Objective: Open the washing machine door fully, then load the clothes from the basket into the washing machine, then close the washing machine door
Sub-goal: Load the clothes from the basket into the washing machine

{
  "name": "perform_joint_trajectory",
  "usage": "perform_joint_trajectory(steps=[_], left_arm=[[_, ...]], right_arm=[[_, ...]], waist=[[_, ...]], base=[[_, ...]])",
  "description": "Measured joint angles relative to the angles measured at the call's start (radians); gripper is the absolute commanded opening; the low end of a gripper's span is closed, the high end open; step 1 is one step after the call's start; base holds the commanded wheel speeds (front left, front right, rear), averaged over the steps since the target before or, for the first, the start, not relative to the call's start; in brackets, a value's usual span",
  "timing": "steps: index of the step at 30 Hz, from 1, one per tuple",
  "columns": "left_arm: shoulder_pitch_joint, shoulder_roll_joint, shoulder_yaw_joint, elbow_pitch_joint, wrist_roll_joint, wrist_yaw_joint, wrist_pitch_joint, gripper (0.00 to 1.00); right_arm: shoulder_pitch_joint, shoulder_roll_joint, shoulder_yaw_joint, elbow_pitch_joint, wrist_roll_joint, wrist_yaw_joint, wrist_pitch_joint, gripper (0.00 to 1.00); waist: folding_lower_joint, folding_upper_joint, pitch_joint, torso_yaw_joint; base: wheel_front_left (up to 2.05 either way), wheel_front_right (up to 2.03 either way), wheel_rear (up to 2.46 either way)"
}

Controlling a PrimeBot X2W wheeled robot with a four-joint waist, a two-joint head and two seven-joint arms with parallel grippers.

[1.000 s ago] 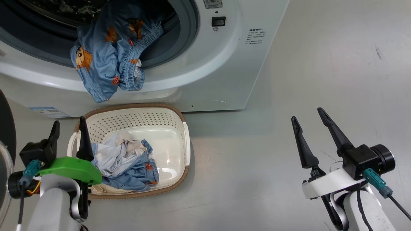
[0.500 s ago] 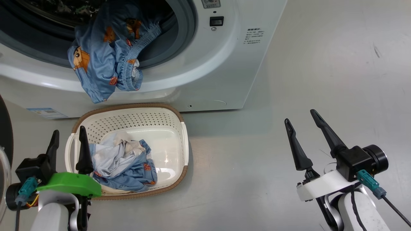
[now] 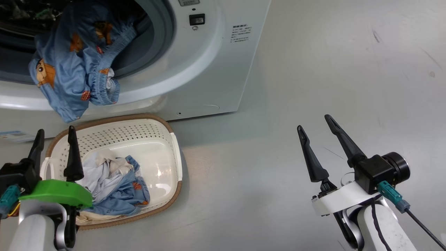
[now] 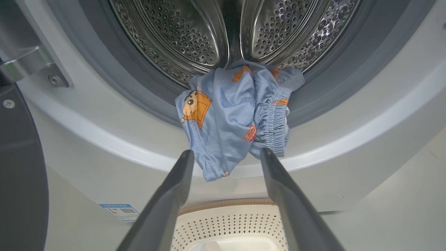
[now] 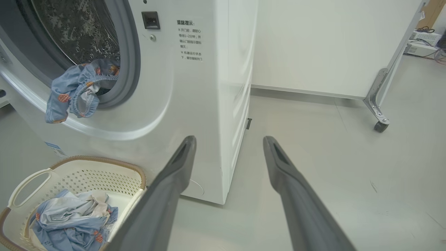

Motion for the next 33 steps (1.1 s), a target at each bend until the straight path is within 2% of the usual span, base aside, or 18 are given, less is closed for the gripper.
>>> perform_joint_trajectory(steps=[11,19,33], left_arm=[[-0.083,0.043,0.031,-0.01,-0.011,0.0,0.075,1.0],[-0.135,0.089,0.056,0.052,-0.025,0.001,0.131,1.0],[-0.223,0.122,0.066,0.153,-0.034,0.001,0.168,1.0]], right_arm=[[-0.013,0.014,0.002,-0.004,0.011,0.0,0.0,1.0],[-0.034,0.017,0.005,-0.009,0.012,0.0,0.0,1.0],[-0.035,0.021,-0.009,-0.02,0.02,0.0,0.0,1.0]], waist=[[0.0,0.0,0.041,-0.103],[0.0,0.0,0.077,-0.158],[0.0,0.0,0.127,-0.198]], base=[[0.0,0.0,0.0],[0.0,0.0,0.0],[0.0,0.0,0.0]])
